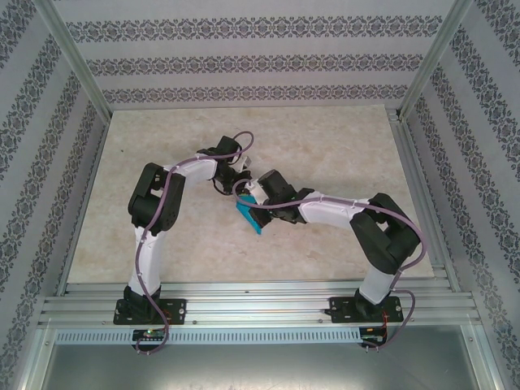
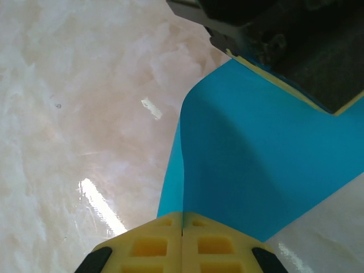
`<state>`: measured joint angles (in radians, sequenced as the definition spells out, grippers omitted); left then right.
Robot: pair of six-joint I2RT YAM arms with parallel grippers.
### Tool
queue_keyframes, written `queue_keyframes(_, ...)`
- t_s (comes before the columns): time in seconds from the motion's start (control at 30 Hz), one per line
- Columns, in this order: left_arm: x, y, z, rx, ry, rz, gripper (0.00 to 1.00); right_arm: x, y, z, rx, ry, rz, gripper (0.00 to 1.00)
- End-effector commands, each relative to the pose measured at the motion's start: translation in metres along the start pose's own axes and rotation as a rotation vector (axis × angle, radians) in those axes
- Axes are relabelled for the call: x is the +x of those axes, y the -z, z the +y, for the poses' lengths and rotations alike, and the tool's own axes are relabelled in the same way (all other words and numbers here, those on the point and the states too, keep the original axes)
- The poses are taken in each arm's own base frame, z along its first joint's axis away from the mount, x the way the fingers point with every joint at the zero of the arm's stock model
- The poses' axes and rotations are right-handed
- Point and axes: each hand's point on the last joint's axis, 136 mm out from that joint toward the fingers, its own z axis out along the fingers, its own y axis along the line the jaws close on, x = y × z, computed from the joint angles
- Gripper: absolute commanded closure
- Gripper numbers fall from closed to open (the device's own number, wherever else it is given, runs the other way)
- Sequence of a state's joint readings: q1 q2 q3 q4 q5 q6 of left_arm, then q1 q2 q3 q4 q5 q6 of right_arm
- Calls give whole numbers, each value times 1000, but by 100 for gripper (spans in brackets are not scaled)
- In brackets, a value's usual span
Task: Fold a paper plane with a square sheet of paper (fold left side to right side)
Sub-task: Third fold the triangle at the center of the table.
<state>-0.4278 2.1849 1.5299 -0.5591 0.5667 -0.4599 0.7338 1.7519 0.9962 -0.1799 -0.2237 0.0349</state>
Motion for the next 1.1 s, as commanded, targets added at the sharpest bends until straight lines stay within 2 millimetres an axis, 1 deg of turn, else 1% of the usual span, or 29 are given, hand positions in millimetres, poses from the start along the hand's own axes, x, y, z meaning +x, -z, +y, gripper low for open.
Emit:
queue_keyframes(0.0, 15, -15, 21, -74, 10, 63, 83, -8, -3, 0, -73, -72, -5, 100)
queue_keyframes(0.27, 16, -15, 20, -76, 9, 68, 83, -5, -13, -13, -120, -178, 1, 100)
queue_keyframes(0.57, 18, -17, 20, -76, 9, 70, 83, -4, -21, -24, -121, -228, 10, 100)
queue_keyframes(0.77, 18, -17, 19, -78, 8, 71, 84, -2, -24, -25, -127, -240, 18, 100)
queue_keyframes(1.07, 19, -19, 20, -79, 8, 73, 83, 8, -27, -26, -126, -258, 43, 99)
